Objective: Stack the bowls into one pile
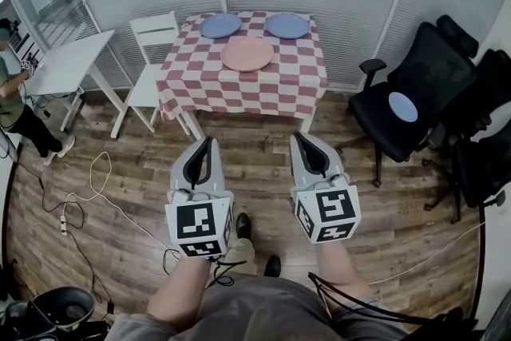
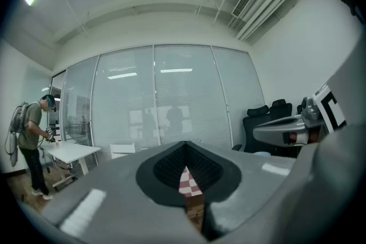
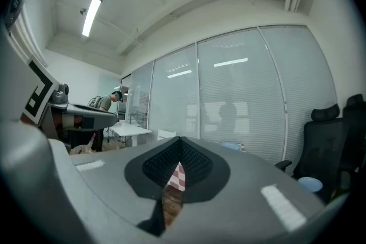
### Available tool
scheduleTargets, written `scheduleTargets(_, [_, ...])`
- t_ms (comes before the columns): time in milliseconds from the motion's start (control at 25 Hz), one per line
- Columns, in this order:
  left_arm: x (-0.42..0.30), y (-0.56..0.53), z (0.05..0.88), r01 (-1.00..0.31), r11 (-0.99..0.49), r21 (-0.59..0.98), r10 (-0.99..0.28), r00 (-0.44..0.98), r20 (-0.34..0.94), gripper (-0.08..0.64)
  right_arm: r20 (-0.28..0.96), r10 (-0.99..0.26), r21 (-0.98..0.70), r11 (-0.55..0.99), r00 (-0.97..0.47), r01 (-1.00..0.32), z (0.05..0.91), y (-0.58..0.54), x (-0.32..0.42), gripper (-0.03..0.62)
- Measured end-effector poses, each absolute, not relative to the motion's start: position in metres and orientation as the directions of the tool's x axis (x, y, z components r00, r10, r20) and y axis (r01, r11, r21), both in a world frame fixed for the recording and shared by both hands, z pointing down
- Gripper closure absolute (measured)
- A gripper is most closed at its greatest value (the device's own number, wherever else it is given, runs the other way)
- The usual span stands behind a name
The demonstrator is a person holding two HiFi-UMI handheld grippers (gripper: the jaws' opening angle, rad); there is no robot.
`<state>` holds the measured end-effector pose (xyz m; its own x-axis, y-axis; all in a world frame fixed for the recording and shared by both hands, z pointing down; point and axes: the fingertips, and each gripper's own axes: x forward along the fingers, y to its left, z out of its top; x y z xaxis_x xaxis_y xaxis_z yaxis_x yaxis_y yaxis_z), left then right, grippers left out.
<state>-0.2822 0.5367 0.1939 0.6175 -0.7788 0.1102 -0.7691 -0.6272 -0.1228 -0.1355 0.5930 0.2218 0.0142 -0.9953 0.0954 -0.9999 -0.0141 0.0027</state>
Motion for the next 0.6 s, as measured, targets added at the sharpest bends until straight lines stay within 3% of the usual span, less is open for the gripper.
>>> scheduleTargets(600, [-0.266,0.336,0.199,-0.768,-0.630,-0.114,-0.776,0.625,0.082,0.560,0.090,-0.995,0.048,-0.031,0.035,-0.998,0.222,0.394,-0.115,0.568])
